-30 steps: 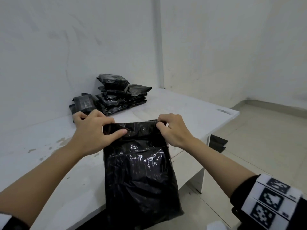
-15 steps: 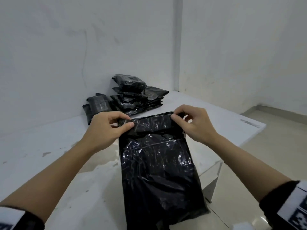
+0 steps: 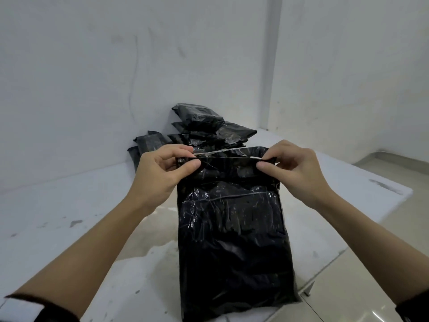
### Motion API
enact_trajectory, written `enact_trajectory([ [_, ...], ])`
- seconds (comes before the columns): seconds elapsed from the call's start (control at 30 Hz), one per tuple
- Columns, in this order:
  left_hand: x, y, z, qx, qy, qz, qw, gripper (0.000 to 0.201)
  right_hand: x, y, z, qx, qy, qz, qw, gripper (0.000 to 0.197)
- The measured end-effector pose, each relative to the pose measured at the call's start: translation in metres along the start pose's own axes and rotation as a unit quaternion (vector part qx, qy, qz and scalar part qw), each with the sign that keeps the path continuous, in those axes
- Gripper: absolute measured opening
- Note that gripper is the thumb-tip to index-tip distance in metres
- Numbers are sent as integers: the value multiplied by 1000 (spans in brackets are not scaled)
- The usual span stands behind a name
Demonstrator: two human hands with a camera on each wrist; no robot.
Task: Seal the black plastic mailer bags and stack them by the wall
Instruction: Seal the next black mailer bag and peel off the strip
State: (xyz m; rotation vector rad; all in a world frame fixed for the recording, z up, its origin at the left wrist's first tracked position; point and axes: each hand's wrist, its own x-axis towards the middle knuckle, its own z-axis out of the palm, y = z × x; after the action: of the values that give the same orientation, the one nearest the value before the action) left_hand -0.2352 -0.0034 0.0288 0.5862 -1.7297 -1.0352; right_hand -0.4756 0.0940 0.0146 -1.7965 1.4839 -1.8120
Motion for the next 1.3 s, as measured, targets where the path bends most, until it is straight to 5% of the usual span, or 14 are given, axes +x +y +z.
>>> enact_trajectory([
  [0.17, 3, 4, -6, 0, 6, -29, 1000, 16, 7, -8, -1, 120, -57, 35, 991, 10],
  [0.47, 2, 7, -3, -2, 22, -33, 999, 18, 13, -11, 2, 32, 32, 45, 998, 16],
  [1.3, 2, 0, 1, -25, 40, -41, 998, 15, 12, -15, 6, 192, 80, 206, 956, 17],
])
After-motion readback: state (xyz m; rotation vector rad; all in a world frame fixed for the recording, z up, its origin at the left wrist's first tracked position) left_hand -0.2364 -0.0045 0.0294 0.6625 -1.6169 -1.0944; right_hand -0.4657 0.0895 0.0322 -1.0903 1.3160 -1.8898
